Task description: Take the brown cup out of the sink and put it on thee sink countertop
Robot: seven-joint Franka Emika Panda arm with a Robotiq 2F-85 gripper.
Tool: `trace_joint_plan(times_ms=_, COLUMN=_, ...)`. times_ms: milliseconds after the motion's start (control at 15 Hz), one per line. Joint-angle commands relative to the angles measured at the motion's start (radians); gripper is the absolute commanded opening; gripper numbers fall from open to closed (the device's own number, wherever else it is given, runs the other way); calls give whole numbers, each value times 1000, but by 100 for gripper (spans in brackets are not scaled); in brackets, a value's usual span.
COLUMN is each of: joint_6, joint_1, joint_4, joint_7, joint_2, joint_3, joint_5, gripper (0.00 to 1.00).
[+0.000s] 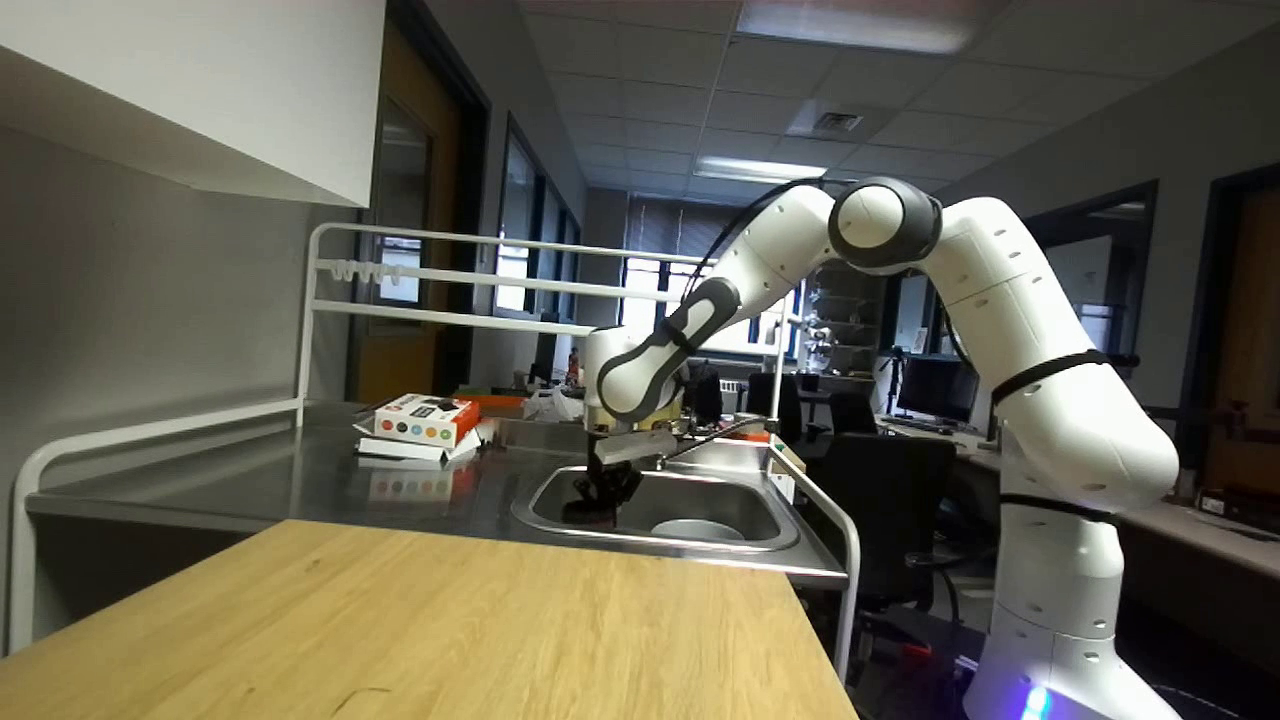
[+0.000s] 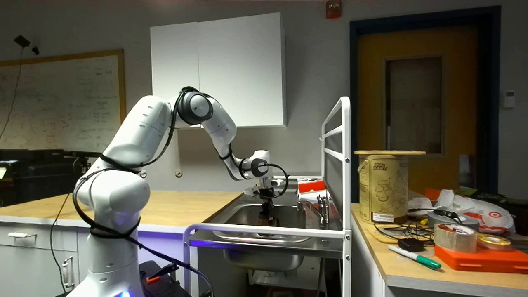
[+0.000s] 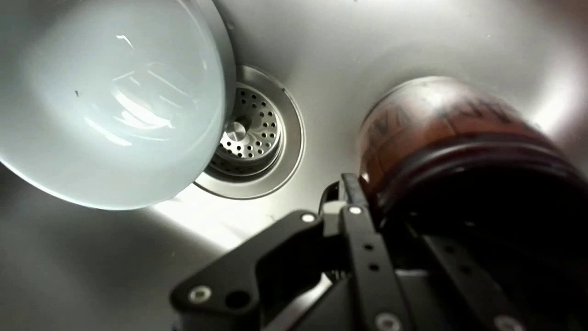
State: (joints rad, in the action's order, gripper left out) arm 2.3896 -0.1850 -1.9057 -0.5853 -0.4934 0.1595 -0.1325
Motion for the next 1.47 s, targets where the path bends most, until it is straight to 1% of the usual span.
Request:
trace_joint_plan(times_ms=0, joint_6=-55, joint_1=-42, joint_4=-46, joint_7=-100, joint_2=98, joint_3=22, joint_5=-79, gripper=6)
trace_joint_plan(times_ms=333, joint_6=-120, joint_1=-64, joint_4=-67, joint_7=-211, joint_2=185, joint_3=6, joint_5=-191, gripper=6)
trace_joint_plan(times_ms=667, joint_6=-210, joint_1=-80, joint_4=-1, joint_7=-292, joint_2=223, joint_3=-49, joint_5=-291, gripper=6)
trace_joint_plan(times_ms=1067, joint_6=-317, joint_1=-98, joint_4=144, joint_7=-312, joint_2=164, joint_3=-126, joint_5=-338, gripper=6)
trace_joint_plan(times_ms=1400, joint_6=-377, joint_1=-113, joint_4=291, joint_7=-288, joint_2=76, joint_3=-149, joint_5=-340, gripper=6)
